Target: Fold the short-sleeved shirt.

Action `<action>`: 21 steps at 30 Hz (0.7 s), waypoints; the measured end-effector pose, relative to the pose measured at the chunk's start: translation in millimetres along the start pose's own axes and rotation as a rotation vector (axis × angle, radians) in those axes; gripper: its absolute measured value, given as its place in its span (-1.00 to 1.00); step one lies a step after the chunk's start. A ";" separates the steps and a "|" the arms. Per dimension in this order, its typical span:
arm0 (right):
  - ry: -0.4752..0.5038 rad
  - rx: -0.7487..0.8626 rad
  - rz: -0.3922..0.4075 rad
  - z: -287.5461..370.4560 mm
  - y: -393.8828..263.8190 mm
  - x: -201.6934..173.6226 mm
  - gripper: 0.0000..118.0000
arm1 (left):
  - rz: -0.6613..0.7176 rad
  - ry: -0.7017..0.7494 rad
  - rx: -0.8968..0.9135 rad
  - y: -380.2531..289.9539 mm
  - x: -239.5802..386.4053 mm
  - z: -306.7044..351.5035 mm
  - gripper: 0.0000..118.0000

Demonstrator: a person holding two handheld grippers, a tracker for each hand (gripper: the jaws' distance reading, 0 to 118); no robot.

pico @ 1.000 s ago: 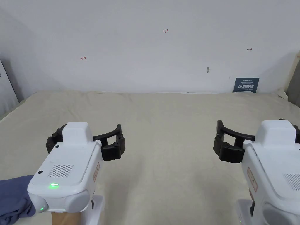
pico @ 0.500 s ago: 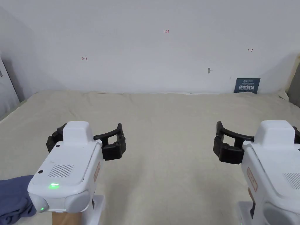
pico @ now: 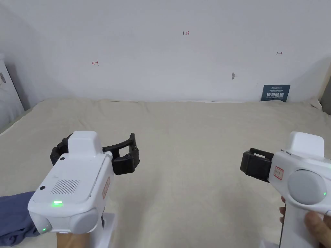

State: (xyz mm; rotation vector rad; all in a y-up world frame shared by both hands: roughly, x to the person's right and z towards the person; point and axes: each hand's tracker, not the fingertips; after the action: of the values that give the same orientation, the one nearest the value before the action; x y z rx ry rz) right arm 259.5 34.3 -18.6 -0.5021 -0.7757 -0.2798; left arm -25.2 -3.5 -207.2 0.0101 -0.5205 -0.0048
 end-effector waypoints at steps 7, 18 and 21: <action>0.008 0.037 -0.002 4.1 0.2 -3.9 1.00 | 0.003 -0.001 -0.004 -1.2 1.0 -0.7 1.00; -0.014 0.140 0.083 2.6 -5.6 -20.0 1.00 | -0.011 0.002 0.007 -0.8 0.4 0.1 1.00; -0.028 0.223 0.111 0.3 -12.3 -22.6 1.00 | -0.008 0.011 0.008 -1.5 -1.1 0.1 1.00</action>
State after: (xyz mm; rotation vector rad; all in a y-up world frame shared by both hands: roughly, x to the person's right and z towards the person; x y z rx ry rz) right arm 238.7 25.4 -30.8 -0.3376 -0.7926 -0.0819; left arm -26.2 -5.0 -207.7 0.0206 -0.5098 -0.0107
